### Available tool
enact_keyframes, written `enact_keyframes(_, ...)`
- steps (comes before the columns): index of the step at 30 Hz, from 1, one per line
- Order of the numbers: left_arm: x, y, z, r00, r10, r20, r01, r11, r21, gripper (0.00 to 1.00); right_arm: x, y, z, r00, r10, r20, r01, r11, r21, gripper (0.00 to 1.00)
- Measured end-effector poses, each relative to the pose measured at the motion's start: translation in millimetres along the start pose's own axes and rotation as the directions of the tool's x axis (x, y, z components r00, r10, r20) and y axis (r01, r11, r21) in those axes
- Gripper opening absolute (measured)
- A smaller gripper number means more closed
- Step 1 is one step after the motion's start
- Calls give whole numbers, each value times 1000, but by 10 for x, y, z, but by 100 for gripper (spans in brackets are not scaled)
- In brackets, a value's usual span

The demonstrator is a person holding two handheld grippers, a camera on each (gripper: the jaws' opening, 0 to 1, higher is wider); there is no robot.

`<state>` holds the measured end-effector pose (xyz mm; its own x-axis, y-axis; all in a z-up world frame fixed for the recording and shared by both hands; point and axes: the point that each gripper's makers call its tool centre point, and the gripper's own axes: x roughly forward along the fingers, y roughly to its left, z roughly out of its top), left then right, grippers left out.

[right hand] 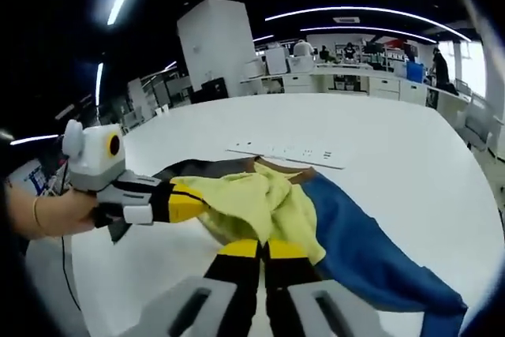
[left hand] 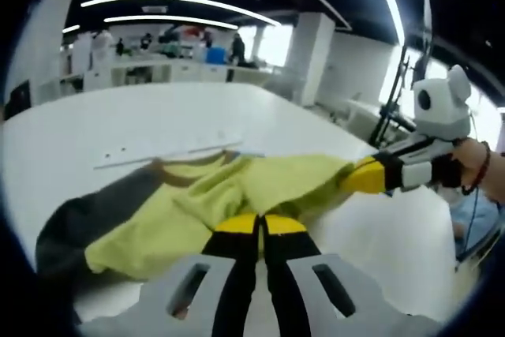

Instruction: Fold the garment on the visible template until the final outline fits inside the template.

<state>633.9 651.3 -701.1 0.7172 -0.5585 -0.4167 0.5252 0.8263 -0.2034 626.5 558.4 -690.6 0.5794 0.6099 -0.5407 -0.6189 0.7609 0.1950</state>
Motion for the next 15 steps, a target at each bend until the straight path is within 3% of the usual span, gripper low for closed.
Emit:
enact_keyframes(6,-248,-83,174,1000,-16,20,15,999,37,0,-212,67,81,1000,8,7,-7,1000,-11,0)
enact_keyframes(15,-634,-285,229,998,-55,19,54,997,54,0,-495,308,11,999,53,-13,-53,998,-16,0)
